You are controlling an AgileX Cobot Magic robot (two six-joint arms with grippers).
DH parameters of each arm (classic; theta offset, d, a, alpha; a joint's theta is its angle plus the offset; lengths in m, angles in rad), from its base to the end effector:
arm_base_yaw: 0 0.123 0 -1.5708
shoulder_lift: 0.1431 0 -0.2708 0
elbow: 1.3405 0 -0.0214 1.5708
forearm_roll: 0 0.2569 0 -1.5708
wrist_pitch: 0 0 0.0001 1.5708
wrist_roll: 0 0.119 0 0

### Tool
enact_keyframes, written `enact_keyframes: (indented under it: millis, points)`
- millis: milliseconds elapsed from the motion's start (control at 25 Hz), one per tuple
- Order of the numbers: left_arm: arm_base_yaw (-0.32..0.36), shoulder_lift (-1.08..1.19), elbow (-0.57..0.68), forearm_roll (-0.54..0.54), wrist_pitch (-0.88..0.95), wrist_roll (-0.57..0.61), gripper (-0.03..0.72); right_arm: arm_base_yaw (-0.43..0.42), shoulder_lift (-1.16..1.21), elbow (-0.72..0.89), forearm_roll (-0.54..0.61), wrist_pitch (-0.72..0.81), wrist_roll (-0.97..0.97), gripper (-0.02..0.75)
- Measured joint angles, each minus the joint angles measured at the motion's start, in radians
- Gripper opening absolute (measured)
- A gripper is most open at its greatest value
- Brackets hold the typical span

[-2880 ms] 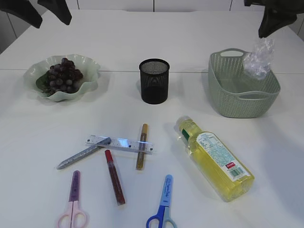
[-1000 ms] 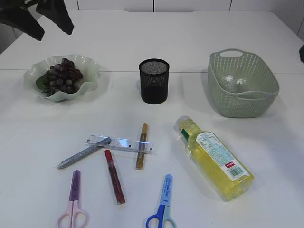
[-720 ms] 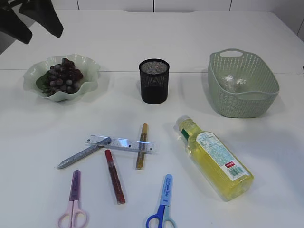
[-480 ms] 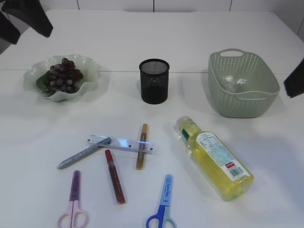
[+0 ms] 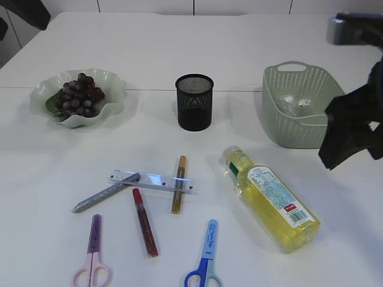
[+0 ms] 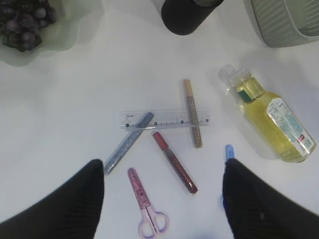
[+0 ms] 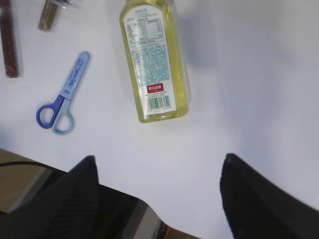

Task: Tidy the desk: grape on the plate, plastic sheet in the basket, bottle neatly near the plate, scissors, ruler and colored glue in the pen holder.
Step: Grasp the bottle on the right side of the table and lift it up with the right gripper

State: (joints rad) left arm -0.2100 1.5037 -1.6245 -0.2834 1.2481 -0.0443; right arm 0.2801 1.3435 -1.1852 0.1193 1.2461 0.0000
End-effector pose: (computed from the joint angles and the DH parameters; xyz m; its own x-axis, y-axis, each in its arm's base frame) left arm 0.3130 -0.0990 0.3687 -0.8751 0.0525 -0.4812 0.2181 0.9302 -0.2952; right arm 0.2508 0.0861 0.2815 -0.9406 -0.2311 -0.2486 -0.2664 0.9565 0.1187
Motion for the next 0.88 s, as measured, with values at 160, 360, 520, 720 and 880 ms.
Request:
enact_keyframes:
  millis: [160,360,520,720,880]
  points:
    - [0.000,0.000,0.000,0.000,0.000,0.000,0.541,0.024,0.120,0.000,0.002,-0.004,-0.030,0.585]
    - [0.000,0.000,0.000,-0.002,0.000,0.000,0.541,0.054,0.268,-0.060,-0.003,-0.012,-0.095,0.585]
    - [0.000,0.000,0.000,-0.002,0.000,0.000,0.541,0.056,0.357,-0.118,-0.003,-0.024,-0.111,0.585]
    - [0.000,0.000,0.000,-0.002,0.000,0.000,0.541,0.056,0.414,-0.136,0.009,-0.026,-0.114,0.600]
    - [0.000,0.000,0.000,-0.002,0.000,0.000,0.541,0.065,0.449,-0.138,0.022,-0.027,-0.116,0.645]
